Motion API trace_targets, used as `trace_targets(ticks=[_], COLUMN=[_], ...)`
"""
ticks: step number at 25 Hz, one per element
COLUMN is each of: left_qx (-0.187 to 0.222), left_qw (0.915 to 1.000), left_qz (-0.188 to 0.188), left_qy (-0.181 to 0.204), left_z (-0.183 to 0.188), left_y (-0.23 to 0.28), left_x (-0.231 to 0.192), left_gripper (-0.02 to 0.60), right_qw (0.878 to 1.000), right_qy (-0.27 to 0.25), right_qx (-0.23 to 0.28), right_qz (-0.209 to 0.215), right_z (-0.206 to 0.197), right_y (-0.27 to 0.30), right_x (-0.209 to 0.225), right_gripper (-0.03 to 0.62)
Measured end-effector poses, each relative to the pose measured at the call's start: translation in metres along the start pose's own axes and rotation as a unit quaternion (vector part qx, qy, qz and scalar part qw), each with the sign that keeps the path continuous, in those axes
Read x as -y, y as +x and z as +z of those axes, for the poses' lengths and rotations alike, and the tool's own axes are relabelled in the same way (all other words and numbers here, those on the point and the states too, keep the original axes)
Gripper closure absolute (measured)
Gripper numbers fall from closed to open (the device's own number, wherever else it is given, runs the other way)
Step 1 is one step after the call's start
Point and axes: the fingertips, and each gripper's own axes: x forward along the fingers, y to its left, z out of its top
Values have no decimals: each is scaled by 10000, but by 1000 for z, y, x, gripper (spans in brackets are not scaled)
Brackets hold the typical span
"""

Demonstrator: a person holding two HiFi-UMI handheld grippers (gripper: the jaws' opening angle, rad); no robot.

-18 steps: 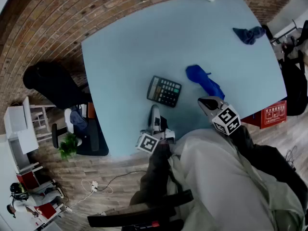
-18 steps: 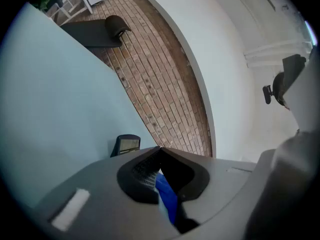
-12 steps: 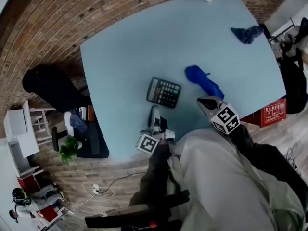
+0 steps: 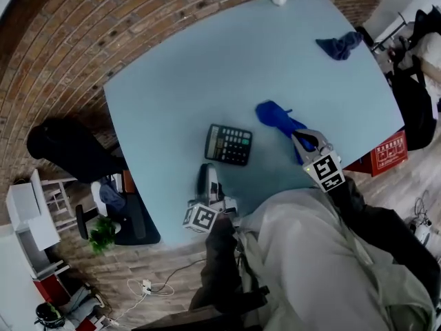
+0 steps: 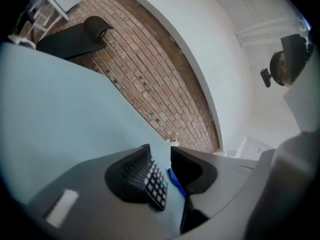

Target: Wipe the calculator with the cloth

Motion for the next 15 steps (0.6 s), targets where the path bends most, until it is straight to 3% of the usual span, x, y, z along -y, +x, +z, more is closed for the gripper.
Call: trace_targets(ticks=[3,5,7,9,12,15], left_qx=[-446,-811,-1124,-1328,-1713,-2212], left_qw=[9974,9928,9862,9802,9694,9502], left_qz=[198,196,182,132,61,112], left_qy=[524,860,1201,1466,1759,2193], left_z=[5,3,0,-3,-17,-34], left_y=[16,32,49,66,87,99], left_x=[-15,-22,-26,-26,-24,-23], left_gripper=[374,299,237,221,216,225], right_qw=[9988,9990,9980,9947,9896,9898], right_qy=[0,143,283,426,419,410], right_qx=[85,-191,-557,-920,-1338,-1316], right_qz=[-484,-387,-111,152,325,367], right_z=[-1,-14,-32,-48,-63,-61], right_y=[-1,7,19,31,46,59], right_x=[31,38,37,35,30,24], right_gripper=[588,564,489,387,376,376])
